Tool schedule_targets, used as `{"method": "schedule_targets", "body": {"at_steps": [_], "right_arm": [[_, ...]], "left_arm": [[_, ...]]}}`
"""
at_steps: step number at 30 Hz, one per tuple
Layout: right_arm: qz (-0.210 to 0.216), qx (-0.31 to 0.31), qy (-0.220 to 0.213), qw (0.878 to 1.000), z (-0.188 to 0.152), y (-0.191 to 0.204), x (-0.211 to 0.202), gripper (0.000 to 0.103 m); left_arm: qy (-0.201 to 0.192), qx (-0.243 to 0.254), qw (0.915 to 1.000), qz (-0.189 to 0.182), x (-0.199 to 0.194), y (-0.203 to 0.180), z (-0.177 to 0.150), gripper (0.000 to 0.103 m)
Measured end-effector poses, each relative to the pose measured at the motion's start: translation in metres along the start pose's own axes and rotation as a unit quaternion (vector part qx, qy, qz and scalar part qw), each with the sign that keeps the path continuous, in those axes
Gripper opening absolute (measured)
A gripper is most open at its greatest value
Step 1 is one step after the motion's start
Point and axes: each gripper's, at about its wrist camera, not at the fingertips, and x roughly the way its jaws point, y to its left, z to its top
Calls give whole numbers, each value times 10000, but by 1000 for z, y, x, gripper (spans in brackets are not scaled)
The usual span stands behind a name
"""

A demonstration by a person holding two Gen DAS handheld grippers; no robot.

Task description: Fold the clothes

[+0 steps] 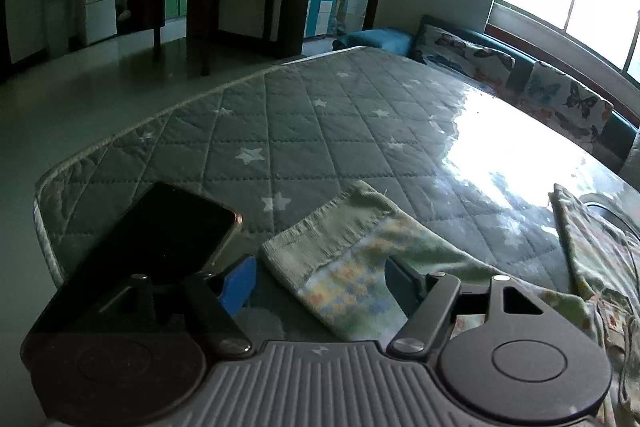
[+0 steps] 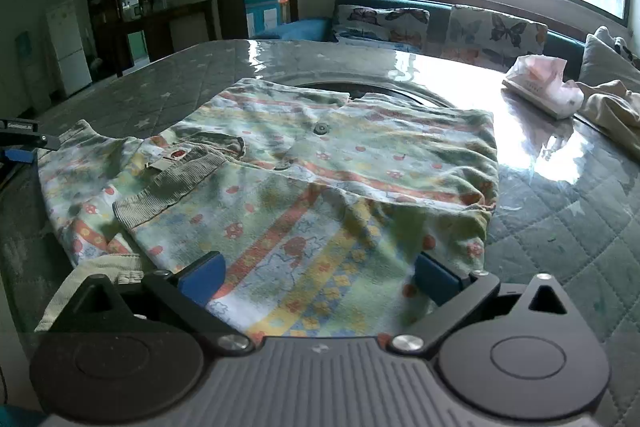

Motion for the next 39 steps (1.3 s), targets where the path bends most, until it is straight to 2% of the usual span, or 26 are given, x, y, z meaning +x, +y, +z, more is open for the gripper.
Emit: {"method": "schedule_targets", "body": {"at_steps": [6,10,13,16,29,33,39], "right_arm": [[2,10,-24,10000,-1,0,0,103],[-5,21,-39,10000,-1,1,0,103],[-8,39,-40,10000,-1,0,-1,103],[-7,62,-39,10000,0,0,-1,103],[-43,170,-199,9996,6,-4,-10,103],[-49,185,-292,9994,8,-4,-15,103],[-36,235,-402,9989,9,-5,-22,103]], "left_arm": [[-38,11,9999,92,2,1,4,31],[-36,-133,9999,7,3,6,5,18],[-19,-273,9996,-83,2,9,6,11],[-26,-376,9990,-222,-3,9,6,7],[-207,-301,9949,-941,-33,-16,14,6],[-244,-203,9908,-1317,-44,-30,12,6],[-147,3,9801,-1981,-58,-60,5,5]]}}
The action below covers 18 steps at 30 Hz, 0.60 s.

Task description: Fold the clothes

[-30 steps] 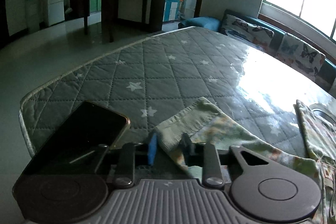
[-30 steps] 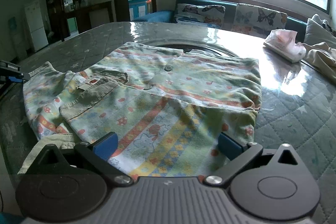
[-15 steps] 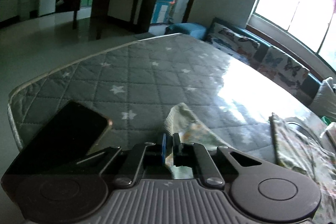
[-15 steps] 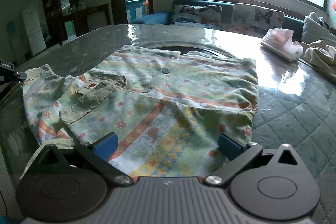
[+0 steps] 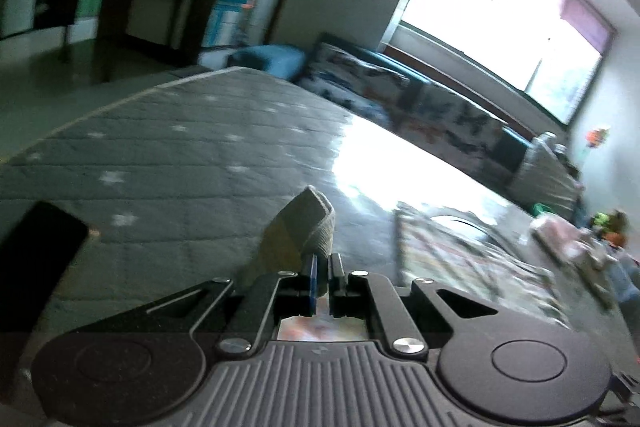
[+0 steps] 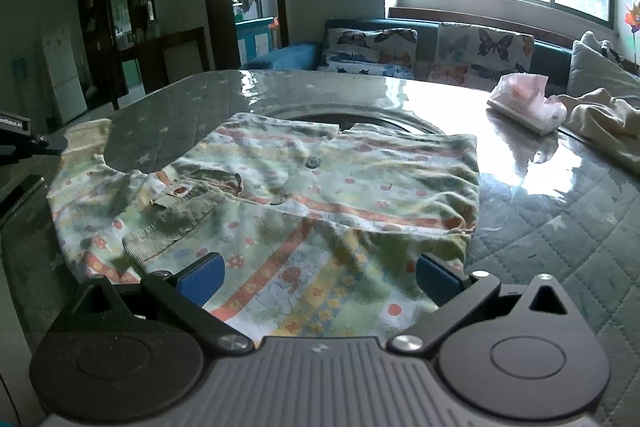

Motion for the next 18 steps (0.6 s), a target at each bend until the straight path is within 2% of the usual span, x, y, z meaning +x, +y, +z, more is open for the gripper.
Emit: {"method": "schedule_targets", "body": {"at_steps": [5,9,13,18], "right_arm": [[14,94,-87,9999,2,-2,-5,103],[-22,187,-159,9997,4,-6,-10,103],[-95,345,-235,9991,3,-13,-16,103],[-238,654,-315,9971,2,-29,-24,103]], "left_arm": [[166,122,9978,-635,0,-29,-4,5],[343,179,9913,-1262,2,-57,-4,5],[479,274,9787,-1978,5,-89,-6,5],[877,411,9593,-2653,19,-122,-19,5]]}}
